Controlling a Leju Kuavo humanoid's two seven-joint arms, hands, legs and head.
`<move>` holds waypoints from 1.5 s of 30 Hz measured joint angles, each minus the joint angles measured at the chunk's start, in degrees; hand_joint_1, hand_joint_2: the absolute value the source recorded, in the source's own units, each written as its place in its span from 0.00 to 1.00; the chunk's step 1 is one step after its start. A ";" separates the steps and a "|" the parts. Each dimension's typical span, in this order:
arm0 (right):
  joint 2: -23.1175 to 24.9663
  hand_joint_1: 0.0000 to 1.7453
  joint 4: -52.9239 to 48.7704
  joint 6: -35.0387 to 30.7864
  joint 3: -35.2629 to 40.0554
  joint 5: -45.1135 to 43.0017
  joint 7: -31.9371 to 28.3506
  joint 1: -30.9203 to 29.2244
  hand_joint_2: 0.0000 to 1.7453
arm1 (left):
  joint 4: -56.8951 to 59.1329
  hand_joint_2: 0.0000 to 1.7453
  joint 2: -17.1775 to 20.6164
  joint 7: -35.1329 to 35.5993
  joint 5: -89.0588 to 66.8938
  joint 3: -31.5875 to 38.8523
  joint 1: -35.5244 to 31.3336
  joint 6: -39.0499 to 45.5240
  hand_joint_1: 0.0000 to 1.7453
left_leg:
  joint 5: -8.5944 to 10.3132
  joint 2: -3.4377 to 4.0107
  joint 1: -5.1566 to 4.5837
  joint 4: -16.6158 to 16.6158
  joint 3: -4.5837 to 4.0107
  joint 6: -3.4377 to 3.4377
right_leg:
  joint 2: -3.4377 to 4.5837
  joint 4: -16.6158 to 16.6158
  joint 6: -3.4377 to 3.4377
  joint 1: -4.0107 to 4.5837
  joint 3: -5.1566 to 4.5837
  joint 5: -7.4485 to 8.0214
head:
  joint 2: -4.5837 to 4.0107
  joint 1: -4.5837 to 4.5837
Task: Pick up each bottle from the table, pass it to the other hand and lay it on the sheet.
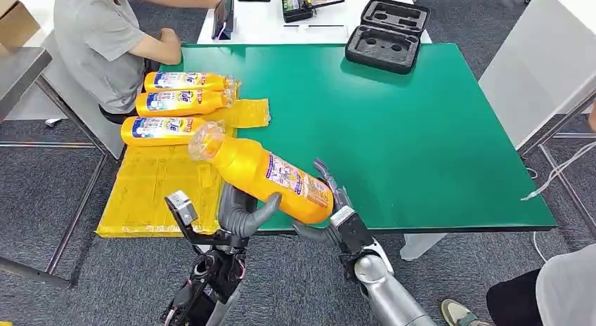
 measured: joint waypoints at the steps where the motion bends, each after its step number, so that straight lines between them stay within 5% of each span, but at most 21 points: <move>1: 0.02 0.00 0.00 -0.04 0.00 0.02 0.00 -0.01 1.00 | 0.00 1.00 0.00 0.00 0.00 0.00 0.00 0.02 1.00 | 0.00 0.00 0.00 0.00 0.00 0.00 | 0.00 0.00 0.00 0.00 0.00 0.00 | 0.00 -0.02; 6: 0.02 0.00 0.07 -1.44 0.00 0.46 0.02 -0.01 1.00 | -1.50 1.00 0.00 0.00 -4.80 0.02 0.20 8.07 1.00 | 0.00 0.01 0.00 0.00 0.00 0.00 | 0.00 0.00 0.00 0.00 0.00 0.00 | 0.00 -0.04; 13: 0.00 0.00 -0.07 -3.74 0.02 0.92 0.02 0.43 1.00 | -6.45 1.00 1.18 0.00 -15.69 -5.59 -0.16 36.60 1.00 | 0.00 -0.01 0.00 0.00 0.00 0.00 | -0.01 0.00 0.00 0.00 0.00 0.00 | 0.00 0.00; 22: 0.00 0.00 -0.20 -3.93 0.00 0.33 0.02 1.02 1.00 | -8.85 1.00 4.96 0.00 -19.50 -13.16 -1.82 52.57 1.00 | 0.00 -0.01 0.00 0.00 -0.01 0.00 | -0.01 0.00 0.00 0.00 0.00 0.00 | 0.00 0.00; 25: 0.02 0.00 -0.20 -3.93 0.00 0.37 0.02 1.02 1.00 | -8.83 1.00 5.99 0.00 -22.01 -14.49 -2.30 54.37 1.00 | 0.00 -0.01 0.01 0.00 -0.01 0.00 | 0.00 0.00 0.00 0.00 0.00 0.00 | 0.00 0.00; 28: 0.18 0.00 -0.20 -3.52 0.00 0.39 0.02 1.01 1.00 | -7.47 1.00 6.25 0.00 -40.18 -12.76 -2.98 56.22 1.00 | 0.00 -0.01 0.00 0.00 -0.01 0.00 | -0.01 0.01 0.00 0.00 0.01 0.00 | 0.00 0.02; 37: 1.35 0.00 -0.20 -2.32 0.00 -0.18 0.02 0.92 1.00 | -2.45 1.00 1.77 2.13 -87.45 8.20 -5.26 56.48 1.00 | 0.02 0.00 0.00 0.00 0.01 -0.01 | 0.00 0.01 0.00 0.01 0.00 0.00 | 0.00 0.00; 45: 2.25 0.00 -0.20 -2.05 -0.02 -0.59 0.02 0.57 1.00 | -0.26 1.00 1.62 21.50 -100.15 11.84 -8.87 56.50 1.00 | 0.02 0.00 0.01 0.00 0.00 -0.01 | 0.00 0.02 0.00 0.01 0.00 0.00 | 0.00 0.00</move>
